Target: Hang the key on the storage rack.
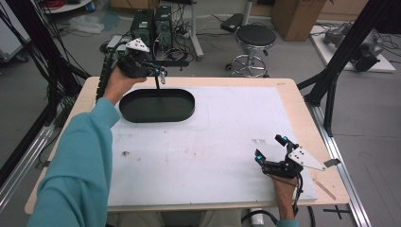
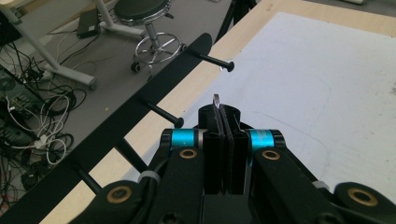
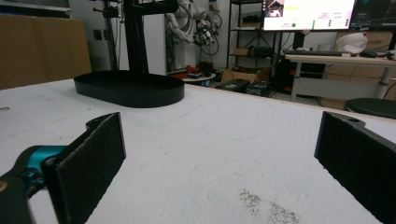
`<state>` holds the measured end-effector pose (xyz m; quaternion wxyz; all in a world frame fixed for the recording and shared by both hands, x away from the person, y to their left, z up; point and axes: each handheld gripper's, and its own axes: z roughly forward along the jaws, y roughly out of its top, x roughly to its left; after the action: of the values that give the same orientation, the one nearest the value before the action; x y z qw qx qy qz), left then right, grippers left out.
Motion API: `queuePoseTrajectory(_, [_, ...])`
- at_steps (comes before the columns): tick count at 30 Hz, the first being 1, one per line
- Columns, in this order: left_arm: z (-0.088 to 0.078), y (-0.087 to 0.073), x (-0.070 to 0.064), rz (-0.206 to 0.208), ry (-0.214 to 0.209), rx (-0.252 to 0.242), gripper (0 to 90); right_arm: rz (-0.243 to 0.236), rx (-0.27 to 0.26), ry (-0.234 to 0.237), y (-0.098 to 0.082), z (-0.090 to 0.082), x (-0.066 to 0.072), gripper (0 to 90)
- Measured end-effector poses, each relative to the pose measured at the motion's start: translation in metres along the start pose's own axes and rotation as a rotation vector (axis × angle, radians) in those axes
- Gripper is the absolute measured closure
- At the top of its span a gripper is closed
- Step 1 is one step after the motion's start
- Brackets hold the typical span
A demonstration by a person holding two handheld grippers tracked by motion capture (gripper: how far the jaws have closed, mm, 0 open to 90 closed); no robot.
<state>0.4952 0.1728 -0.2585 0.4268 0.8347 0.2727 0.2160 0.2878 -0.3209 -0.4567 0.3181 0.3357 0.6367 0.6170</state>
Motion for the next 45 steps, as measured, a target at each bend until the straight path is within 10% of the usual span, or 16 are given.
queuePoseTrajectory(38, [0.024, -0.011, 0.019, -0.067, 0.082, -0.002, 88.0, 0.007, 0.002, -0.002, 0.000, 0.000, 0.000, 1.1])
queuePoseTrajectory(45, [0.029, -0.011, 0.016, -0.063, 0.159, -0.017, 86.8, 0.002, -0.003, 0.000, 0.000, 0.000, 0.000, 1.1])
